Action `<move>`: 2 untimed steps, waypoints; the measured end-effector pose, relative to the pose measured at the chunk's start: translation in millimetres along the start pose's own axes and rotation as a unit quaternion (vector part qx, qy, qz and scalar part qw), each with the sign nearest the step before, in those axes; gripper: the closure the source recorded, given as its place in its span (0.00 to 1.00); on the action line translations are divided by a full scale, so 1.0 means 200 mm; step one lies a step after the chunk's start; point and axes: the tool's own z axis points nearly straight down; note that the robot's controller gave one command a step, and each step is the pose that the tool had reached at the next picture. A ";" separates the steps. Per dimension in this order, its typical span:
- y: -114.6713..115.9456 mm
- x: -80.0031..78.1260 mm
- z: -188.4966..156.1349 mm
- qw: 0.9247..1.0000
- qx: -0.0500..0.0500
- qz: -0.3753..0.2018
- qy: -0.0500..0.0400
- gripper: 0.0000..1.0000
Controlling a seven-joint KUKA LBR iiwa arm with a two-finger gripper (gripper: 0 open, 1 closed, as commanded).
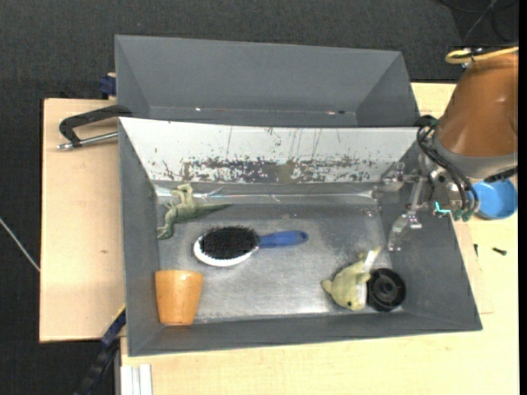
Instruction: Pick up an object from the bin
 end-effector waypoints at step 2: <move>0.55 0.08 0.38 1.000 -0.002 -0.002 -0.004 0.00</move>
Offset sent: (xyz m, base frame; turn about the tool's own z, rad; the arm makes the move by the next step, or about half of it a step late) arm -0.0104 0.0313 -0.0932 -0.0448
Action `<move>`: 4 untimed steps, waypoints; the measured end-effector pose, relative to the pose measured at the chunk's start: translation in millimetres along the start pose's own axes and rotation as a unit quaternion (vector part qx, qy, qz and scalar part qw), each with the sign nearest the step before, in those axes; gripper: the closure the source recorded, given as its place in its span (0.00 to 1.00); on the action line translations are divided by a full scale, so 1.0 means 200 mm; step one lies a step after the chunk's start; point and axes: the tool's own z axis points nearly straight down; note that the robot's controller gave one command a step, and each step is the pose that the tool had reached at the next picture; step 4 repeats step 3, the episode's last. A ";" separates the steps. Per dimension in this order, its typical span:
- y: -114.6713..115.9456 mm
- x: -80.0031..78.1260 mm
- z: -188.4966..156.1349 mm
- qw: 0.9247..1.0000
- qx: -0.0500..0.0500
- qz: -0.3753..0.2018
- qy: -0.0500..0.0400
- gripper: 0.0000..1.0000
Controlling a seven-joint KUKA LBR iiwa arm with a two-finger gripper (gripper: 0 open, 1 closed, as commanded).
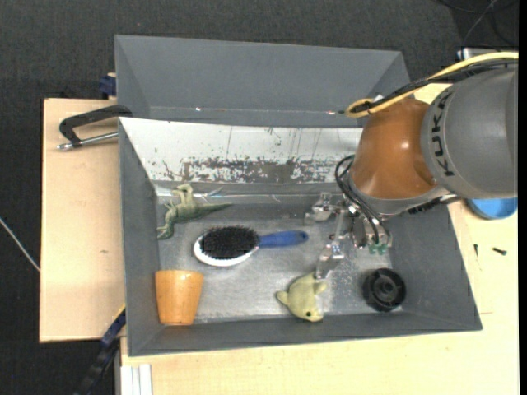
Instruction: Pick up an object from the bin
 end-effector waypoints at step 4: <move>0.42 0.20 -0.57 0.995 0.001 0.103 -0.005 1.00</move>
Offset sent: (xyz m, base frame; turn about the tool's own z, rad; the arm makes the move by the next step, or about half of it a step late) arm -0.0205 0.0935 -0.0181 0.1389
